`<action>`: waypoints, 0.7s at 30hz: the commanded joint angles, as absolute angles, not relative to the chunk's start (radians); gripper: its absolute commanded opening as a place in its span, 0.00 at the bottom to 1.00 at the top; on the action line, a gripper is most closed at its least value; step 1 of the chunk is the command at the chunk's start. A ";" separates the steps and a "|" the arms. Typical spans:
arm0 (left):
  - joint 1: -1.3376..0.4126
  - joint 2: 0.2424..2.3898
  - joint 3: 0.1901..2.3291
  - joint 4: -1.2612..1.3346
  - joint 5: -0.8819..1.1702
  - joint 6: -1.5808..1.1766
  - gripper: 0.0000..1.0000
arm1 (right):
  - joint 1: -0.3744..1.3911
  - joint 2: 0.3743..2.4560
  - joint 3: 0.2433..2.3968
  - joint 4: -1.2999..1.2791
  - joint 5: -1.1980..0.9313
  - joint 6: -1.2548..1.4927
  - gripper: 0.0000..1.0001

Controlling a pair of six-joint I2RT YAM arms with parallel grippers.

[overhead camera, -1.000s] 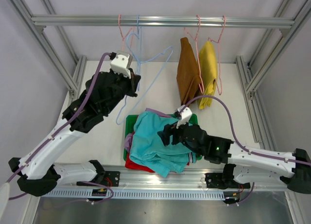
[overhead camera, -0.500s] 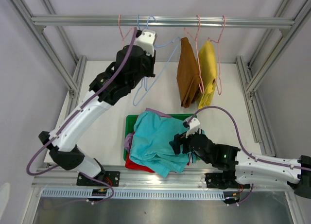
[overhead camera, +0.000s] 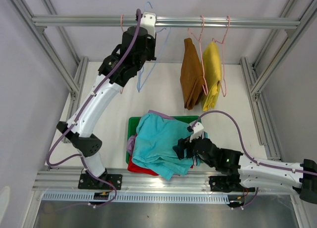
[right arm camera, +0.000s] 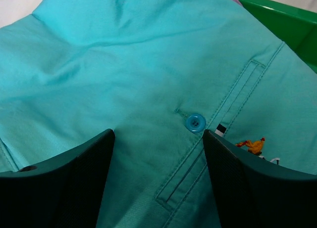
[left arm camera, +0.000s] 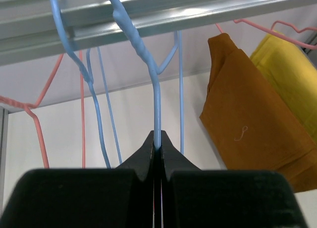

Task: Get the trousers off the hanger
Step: Place the hanger at the clothesline.

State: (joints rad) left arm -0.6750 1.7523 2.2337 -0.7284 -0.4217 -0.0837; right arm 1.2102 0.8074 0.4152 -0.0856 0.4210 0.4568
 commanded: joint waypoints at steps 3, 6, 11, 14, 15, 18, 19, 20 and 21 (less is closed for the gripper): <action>-0.641 1.825 2.341 -0.741 -0.391 -0.052 0.01 | 1.197 0.818 0.356 -0.031 0.388 0.500 0.77; -0.618 1.855 2.345 -0.729 -0.377 -0.052 0.00 | 1.190 0.828 0.342 -0.014 0.379 0.505 0.77; -0.598 1.899 2.356 -0.721 -0.354 -0.055 0.01 | 1.184 0.850 0.325 0.024 0.365 0.511 0.77; -0.591 1.920 2.359 -0.721 -0.342 -0.058 0.01 | 1.178 0.862 0.318 0.043 0.357 0.514 0.77; -0.589 1.924 2.358 -0.722 -0.339 -0.061 0.01 | 1.177 0.865 0.316 0.044 0.357 0.514 0.77; -0.589 1.925 2.346 -0.735 -0.324 -0.075 0.01 | 1.175 0.870 0.313 0.051 0.356 0.518 0.77; -0.589 1.918 2.324 -0.735 -0.316 -0.084 0.00 | 1.175 0.870 0.311 0.052 0.356 0.518 0.77; -0.589 1.911 2.316 -0.735 -0.313 -0.087 0.00 | 1.175 0.870 0.310 0.052 0.354 0.520 0.77; -0.589 1.905 2.309 -0.735 -0.311 -0.092 0.00 | 1.175 0.870 0.308 0.052 0.353 0.522 0.77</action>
